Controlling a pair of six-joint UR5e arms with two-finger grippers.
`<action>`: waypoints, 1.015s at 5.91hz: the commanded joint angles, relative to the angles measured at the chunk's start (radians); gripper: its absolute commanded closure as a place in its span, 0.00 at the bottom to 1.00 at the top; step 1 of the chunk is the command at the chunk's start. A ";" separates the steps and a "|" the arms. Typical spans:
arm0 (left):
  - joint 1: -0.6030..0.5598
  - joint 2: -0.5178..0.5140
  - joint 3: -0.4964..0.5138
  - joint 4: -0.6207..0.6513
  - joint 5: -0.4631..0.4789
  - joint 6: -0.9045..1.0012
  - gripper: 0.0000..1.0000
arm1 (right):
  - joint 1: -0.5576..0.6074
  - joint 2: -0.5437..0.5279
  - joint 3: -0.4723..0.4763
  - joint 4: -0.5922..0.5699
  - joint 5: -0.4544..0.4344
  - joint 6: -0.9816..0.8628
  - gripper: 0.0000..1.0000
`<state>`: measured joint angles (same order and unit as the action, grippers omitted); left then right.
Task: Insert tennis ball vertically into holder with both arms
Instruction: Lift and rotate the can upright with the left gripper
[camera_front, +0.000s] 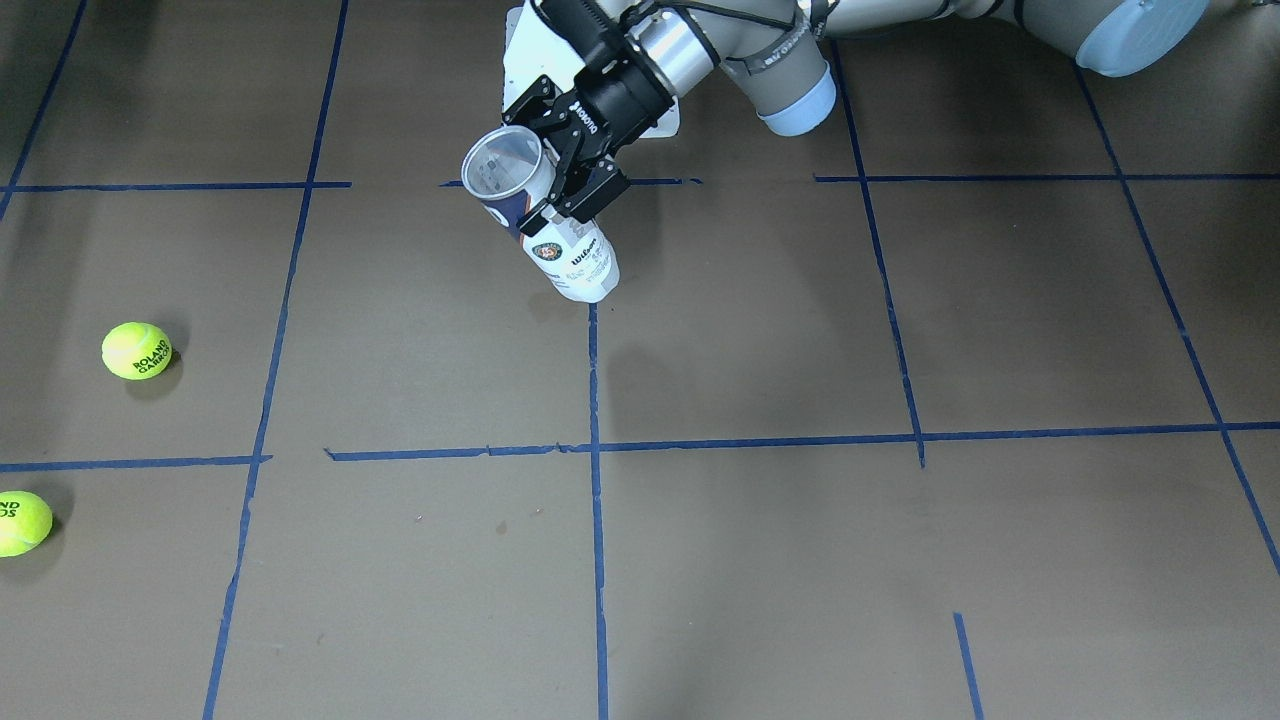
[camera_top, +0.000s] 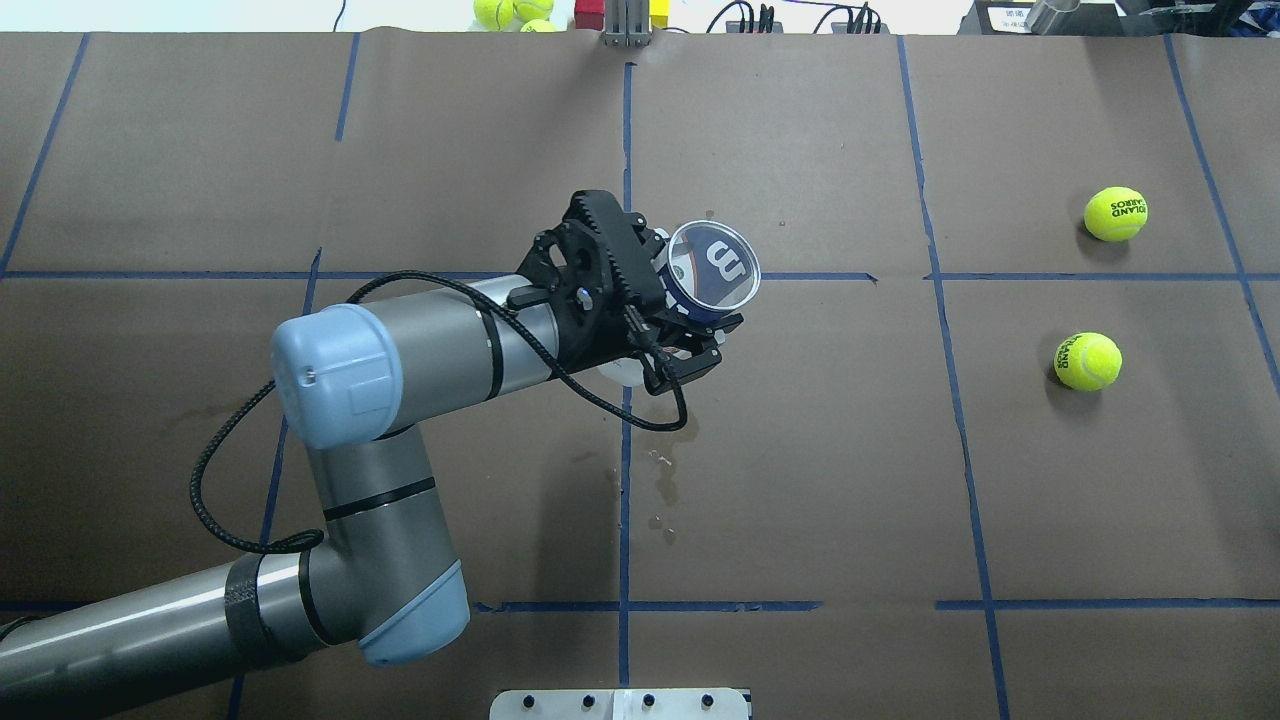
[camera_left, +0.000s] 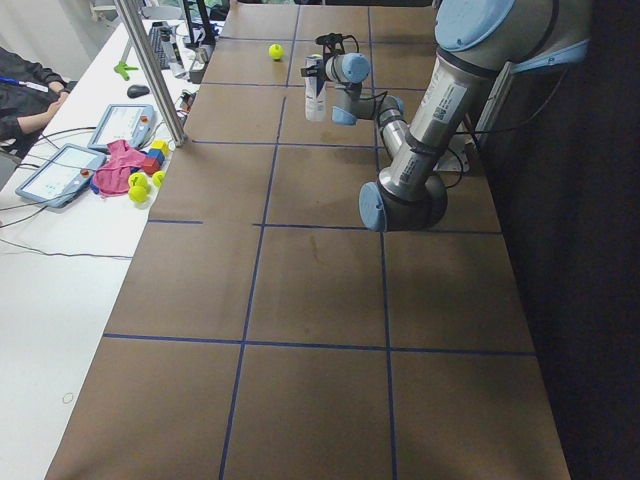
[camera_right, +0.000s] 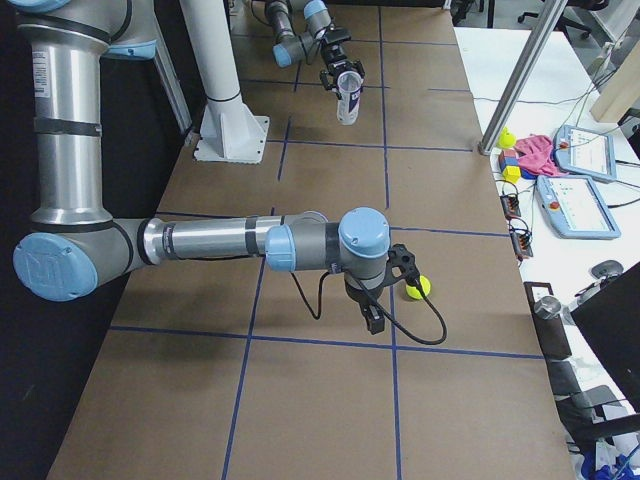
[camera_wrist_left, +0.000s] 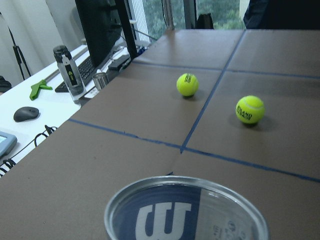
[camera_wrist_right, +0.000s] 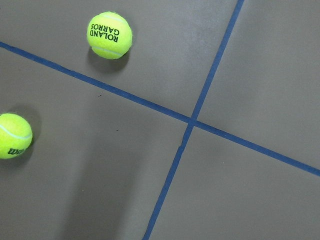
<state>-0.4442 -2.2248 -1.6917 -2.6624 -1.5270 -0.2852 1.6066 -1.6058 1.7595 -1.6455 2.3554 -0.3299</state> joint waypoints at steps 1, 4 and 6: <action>-0.004 0.030 0.080 -0.252 0.011 -0.049 0.19 | -0.004 0.087 0.096 -0.316 -0.016 0.000 0.00; 0.004 0.028 0.326 -0.554 0.096 -0.057 0.18 | -0.005 0.095 0.158 -0.379 -0.002 0.003 0.00; 0.009 0.024 0.421 -0.658 0.105 -0.057 0.17 | -0.033 0.093 0.169 -0.375 -0.002 0.006 0.00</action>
<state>-0.4379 -2.1981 -1.3178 -3.2699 -1.4288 -0.3419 1.5856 -1.5113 1.9208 -2.0223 2.3530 -0.3258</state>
